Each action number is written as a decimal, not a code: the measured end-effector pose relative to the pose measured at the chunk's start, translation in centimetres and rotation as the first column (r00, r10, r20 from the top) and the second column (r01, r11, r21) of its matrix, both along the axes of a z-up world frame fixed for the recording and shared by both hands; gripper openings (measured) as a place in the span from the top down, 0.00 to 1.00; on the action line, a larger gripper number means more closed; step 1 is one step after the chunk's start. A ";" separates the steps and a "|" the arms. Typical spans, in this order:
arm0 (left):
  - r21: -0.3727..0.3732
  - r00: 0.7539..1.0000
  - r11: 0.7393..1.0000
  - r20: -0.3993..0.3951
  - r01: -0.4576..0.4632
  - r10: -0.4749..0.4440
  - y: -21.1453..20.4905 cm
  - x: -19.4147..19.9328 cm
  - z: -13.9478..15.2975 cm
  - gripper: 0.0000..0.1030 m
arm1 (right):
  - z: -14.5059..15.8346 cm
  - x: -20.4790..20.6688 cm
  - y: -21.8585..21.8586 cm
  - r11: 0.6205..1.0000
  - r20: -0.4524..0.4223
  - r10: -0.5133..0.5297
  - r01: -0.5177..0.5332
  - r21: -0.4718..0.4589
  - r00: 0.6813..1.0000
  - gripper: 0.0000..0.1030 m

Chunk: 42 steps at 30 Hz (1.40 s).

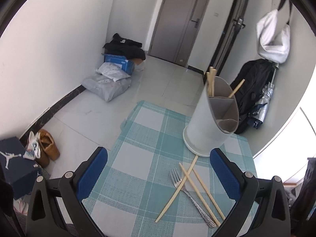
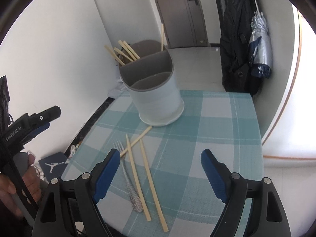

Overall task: Organize utensils
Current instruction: 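Move both open grippers back over the remaining chopsticks and fork, then close the right gripper on a chopstick beside the metal fork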

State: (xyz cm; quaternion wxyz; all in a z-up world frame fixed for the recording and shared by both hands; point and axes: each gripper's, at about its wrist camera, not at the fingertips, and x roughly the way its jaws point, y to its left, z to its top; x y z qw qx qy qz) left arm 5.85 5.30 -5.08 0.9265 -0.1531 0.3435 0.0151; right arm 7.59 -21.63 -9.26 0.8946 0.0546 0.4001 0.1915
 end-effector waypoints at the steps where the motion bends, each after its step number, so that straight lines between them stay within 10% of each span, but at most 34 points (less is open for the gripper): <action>1: -0.011 1.000 1.000 -0.007 0.001 -0.001 0.3 0.1 -0.2 0.01 | -0.4 0.2 0.2 1.000 -0.017 0.008 -0.008 -0.003 1.000 0.18; 13: -0.081 0.994 0.996 -0.109 -0.031 0.022 2.3 1.9 -1.7 0.01 | -3.0 2.2 5.4 0.990 -0.096 0.102 -0.110 -0.085 0.990 0.21; 25: -0.106 0.985 0.991 -0.156 -0.085 0.068 5.3 2.4 -2.1 0.01 | -4.5 6.5 11.7 0.974 -0.143 0.170 -0.188 -0.128 0.975 0.60; 42: -0.155 0.978 0.980 -0.185 -0.126 0.096 7.2 2.6 -2.6 0.01 | -5.5 7.2 15.9 0.919 -0.106 0.207 -0.231 -0.319 0.973 0.76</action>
